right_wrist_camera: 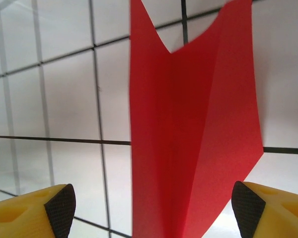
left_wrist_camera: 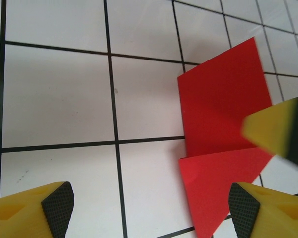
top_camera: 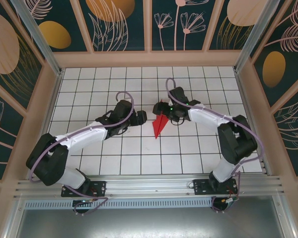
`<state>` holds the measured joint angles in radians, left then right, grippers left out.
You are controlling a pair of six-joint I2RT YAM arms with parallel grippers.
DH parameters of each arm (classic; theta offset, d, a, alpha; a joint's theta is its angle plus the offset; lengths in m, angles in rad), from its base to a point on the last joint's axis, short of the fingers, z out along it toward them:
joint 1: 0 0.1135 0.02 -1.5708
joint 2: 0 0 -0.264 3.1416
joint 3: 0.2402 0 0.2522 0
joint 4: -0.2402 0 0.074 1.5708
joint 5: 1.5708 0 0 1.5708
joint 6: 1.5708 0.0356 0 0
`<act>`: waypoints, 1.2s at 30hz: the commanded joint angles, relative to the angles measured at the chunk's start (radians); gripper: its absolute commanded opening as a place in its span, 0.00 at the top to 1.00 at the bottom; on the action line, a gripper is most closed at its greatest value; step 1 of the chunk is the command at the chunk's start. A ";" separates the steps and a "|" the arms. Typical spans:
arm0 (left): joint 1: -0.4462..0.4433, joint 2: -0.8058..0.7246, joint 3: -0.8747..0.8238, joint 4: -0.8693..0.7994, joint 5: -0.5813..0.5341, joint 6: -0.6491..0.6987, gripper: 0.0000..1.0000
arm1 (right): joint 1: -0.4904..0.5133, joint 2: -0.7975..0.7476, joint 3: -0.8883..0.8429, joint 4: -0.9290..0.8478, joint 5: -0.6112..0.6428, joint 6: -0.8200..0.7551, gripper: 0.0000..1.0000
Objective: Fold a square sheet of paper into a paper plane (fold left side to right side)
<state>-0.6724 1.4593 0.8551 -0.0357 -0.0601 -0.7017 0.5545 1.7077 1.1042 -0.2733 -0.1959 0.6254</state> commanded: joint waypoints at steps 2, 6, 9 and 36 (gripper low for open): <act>0.011 -0.053 -0.031 0.034 -0.027 -0.009 0.16 | 0.040 0.069 0.072 -0.142 0.155 -0.024 0.16; 0.014 -0.066 -0.037 0.029 -0.036 -0.002 0.16 | 0.067 0.124 0.114 -0.177 0.172 -0.026 0.19; 0.016 -0.075 -0.042 0.028 -0.040 0.000 0.16 | 0.083 0.147 0.121 -0.177 0.166 -0.018 0.22; 0.020 -0.134 -0.025 -0.033 -0.105 0.020 0.15 | 0.068 0.032 0.054 -0.058 0.038 -0.054 0.89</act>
<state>-0.6609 1.3540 0.8188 -0.0376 -0.1364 -0.7010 0.6315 1.8172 1.1797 -0.3820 -0.1017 0.5922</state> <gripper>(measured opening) 0.852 0.121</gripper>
